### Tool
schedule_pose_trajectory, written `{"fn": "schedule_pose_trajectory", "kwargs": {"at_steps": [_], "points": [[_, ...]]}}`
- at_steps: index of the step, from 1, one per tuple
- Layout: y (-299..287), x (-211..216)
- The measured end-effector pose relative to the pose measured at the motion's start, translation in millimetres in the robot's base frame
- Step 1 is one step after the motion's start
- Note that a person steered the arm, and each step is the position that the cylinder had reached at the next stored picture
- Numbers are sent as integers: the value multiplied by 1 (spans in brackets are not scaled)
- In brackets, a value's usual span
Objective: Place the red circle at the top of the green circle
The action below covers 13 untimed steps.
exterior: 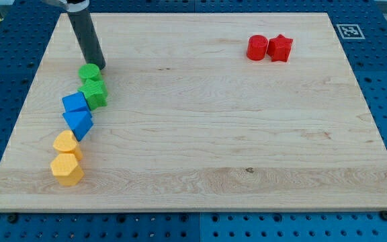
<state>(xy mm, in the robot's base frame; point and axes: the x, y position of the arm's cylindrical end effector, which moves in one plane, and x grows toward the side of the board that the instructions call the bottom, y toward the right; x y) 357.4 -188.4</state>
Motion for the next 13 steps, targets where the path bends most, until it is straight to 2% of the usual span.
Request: {"fn": "schedule_pose_trajectory", "kwargs": {"at_steps": [1,2,3,6,7,8,9,12,13], "points": [[0,-6],[39,-15],[114,-15],[444,-2],[507,-12],[484,-41],[409,-59],[134,-46],[112,-46]]}}
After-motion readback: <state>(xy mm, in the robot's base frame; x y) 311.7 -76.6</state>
